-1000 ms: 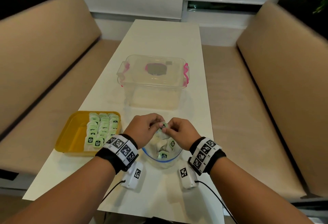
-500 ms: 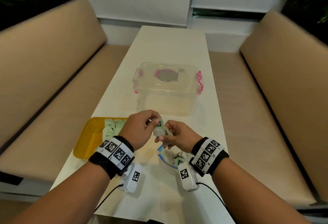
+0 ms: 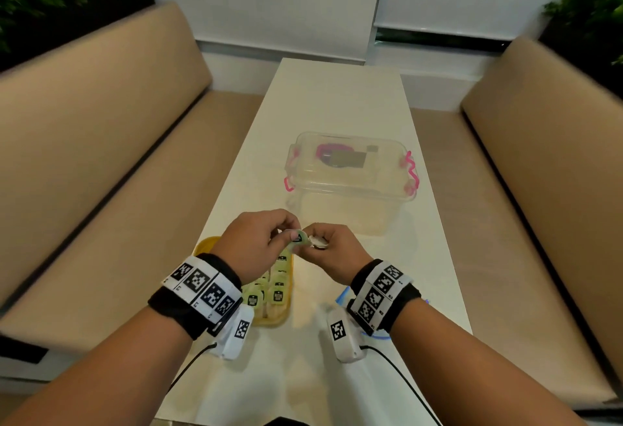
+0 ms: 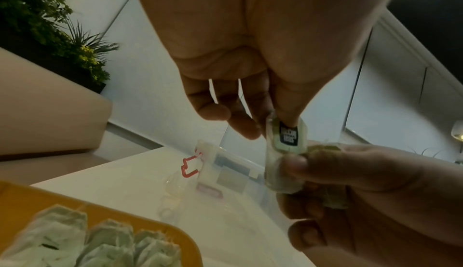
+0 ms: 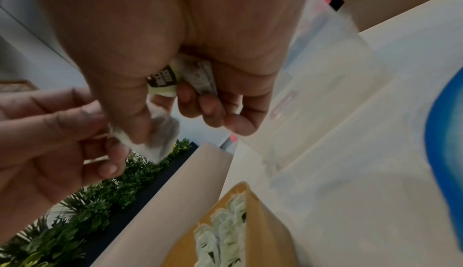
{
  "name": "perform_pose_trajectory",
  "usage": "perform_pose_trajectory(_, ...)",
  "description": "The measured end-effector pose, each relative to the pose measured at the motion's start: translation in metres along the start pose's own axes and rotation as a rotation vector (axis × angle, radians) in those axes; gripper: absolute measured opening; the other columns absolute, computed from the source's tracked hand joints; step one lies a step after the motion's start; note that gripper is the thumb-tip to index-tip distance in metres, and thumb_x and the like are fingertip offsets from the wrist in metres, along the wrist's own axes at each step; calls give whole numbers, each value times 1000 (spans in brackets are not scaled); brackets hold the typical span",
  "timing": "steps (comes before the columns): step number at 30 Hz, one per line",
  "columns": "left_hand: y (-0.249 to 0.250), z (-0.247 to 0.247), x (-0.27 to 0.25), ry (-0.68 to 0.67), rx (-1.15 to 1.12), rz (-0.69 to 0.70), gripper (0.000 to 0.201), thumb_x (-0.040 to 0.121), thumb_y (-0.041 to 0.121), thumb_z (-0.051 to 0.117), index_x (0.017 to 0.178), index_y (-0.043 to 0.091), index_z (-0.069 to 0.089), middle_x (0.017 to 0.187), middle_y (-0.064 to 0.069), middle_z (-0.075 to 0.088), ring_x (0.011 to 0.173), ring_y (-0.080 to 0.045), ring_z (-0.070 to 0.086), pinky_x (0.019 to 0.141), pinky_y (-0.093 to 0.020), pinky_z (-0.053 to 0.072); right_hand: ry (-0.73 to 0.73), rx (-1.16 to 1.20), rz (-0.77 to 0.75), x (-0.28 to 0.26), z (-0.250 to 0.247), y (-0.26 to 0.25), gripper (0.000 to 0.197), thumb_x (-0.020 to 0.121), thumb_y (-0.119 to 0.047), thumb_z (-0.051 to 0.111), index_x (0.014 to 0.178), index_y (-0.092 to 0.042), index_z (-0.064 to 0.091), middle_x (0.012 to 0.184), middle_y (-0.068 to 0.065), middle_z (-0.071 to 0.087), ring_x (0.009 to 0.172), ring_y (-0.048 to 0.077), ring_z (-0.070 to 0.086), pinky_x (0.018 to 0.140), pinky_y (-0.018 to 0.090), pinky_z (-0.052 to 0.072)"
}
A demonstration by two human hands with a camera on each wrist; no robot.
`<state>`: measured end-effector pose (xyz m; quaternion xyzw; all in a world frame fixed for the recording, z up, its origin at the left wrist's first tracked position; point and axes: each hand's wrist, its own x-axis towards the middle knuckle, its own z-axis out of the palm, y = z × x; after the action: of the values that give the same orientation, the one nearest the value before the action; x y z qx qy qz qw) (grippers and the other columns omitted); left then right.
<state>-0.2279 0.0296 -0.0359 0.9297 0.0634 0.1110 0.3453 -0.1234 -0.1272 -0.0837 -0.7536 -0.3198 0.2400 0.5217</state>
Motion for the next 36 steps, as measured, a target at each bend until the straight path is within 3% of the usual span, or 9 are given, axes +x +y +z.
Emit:
perform_pose_trajectory(2, -7, -7, 1, 22, -6, 17, 5, 92, 25, 64, 93, 28, 67, 78, 14, 66, 72, -8, 60, 68, -23, 47, 7, -11, 6, 6, 11, -1, 6, 82, -32, 75, 82, -28, 70, 79, -1, 70, 75, 6, 60, 74, 35, 48)
perform_pose_trajectory(5, -21, -15, 0, 5, -2, 1, 7, 93, 23, 63, 93, 29, 65, 72, 12, 67, 62, -2, 57, 60, -17, 41, -17, -3, 19, 12, 24, -4, 6, 83, -27, 75, 82, -27, 69, 80, 1, 69, 74, 7, 59, 74, 32, 48)
perform_pose_trajectory(9, -44, -29, -4, -38, -12, -66, 8, 96, 23, 58, 92, 31, 59, 73, 11, 68, 65, -4, 59, 62, -24, 46, -35, -19, 90, 18, 40, -3, 17, 88, -15, 65, 101, -20, 57, 76, 0, 62, 66, 12, 57, 67, 32, 48)
perform_pose_trajectory(11, -59, -36, -9, -130, 69, -121, 7, 98, 26, 55, 92, 31, 56, 71, 12, 65, 59, -2, 54, 56, -23, 41, -20, 49, 178, 20, 45, -1, 19, 89, -7, 54, 101, -19, 45, 74, 0, 53, 60, 13, 47, 61, 31, 41)
perform_pose_trajectory(15, -88, -32, -26, -407, 208, -206, 12, 98, 23, 50, 93, 31, 57, 70, 18, 60, 55, -4, 48, 52, -21, 35, 25, 128, 267, 22, 52, 2, 9, 82, -16, 48, 85, -20, 41, 69, 1, 45, 60, 18, 39, 61, 35, 35)
perform_pose_trajectory(21, -112, 3, -41, -712, 360, -271, 16, 94, 17, 49, 96, 26, 62, 89, 6, 64, 82, -18, 61, 69, -29, 49, 35, 107, 224, 21, 64, 3, 13, 92, -10, 61, 82, -14, 54, 78, 10, 65, 66, 20, 62, 62, 35, 53)
perform_pose_trajectory(28, -120, 15, -37, -679, 353, -279, 15, 94, 16, 48, 94, 29, 56, 95, 6, 65, 82, -15, 62, 69, -28, 50, 99, 131, 243, 14, 72, 4, 11, 84, -13, 75, 79, -4, 70, 70, 15, 69, 59, 19, 68, 58, 31, 57)
perform_pose_trajectory(31, -120, 13, -35, -682, 375, -266, 8, 95, 26, 52, 100, 27, 58, 100, 6, 66, 87, -15, 62, 75, -29, 51, 99, 152, 258, 13, 78, 6, 14, 88, -16, 71, 80, -5, 71, 68, 14, 69, 58, 18, 66, 62, 33, 58)
perform_pose_trajectory(36, -114, -7, -27, -608, 327, -194, 24, 90, 45, 61, 109, 30, 60, 107, 11, 65, 96, -11, 61, 80, -28, 49, 64, 167, 241, 11, 87, 8, 13, 96, -9, 58, 90, -8, 69, 77, 15, 69, 68, 21, 68, 73, 40, 60)
